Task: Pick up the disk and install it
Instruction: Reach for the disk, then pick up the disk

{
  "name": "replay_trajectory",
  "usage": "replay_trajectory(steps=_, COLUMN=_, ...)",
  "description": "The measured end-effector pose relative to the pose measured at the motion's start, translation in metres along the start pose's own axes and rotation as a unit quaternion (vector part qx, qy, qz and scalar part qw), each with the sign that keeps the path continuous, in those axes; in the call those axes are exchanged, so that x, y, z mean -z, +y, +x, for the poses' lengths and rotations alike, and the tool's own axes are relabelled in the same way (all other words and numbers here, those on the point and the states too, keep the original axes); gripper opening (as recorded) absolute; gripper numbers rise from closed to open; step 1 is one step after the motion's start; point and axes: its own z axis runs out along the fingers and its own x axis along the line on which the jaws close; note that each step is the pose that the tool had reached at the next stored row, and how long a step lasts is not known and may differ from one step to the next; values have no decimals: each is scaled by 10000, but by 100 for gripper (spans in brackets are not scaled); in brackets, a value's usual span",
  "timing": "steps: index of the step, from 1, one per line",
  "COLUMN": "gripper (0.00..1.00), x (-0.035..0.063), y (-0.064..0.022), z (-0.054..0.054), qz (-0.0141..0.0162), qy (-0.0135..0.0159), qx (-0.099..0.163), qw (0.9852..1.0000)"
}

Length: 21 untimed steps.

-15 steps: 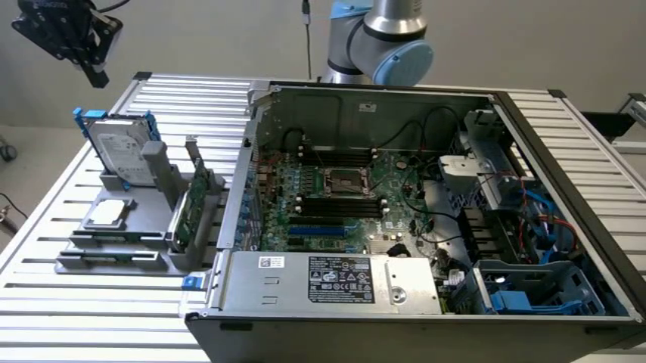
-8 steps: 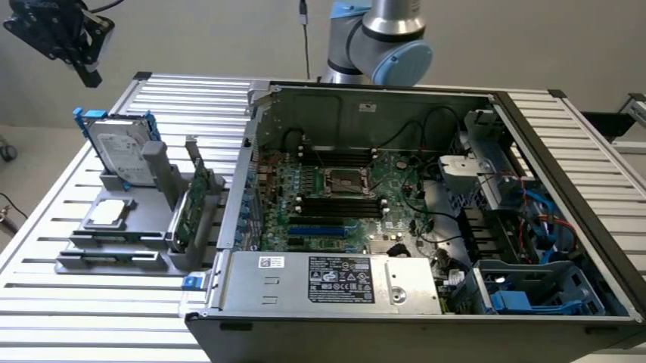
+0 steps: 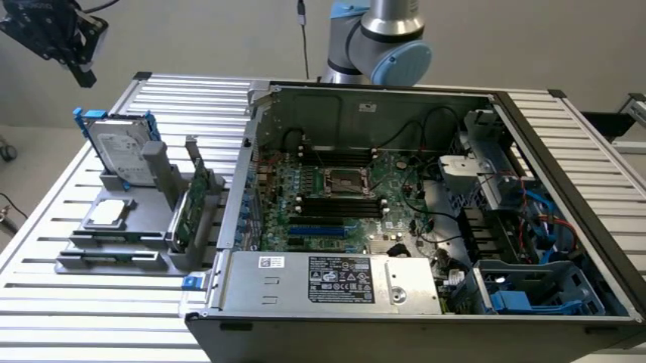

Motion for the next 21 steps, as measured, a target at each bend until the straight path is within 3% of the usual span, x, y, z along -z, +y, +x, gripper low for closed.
replay_trajectory(steps=4, gripper=11, x=-15, y=50, z=35, qz=-1, qy=1, qx=25, qw=10000)
replay_trajectory(steps=21, gripper=11, x=-16, y=53, z=36, qz=3, qy=3, qx=46, qw=10000)
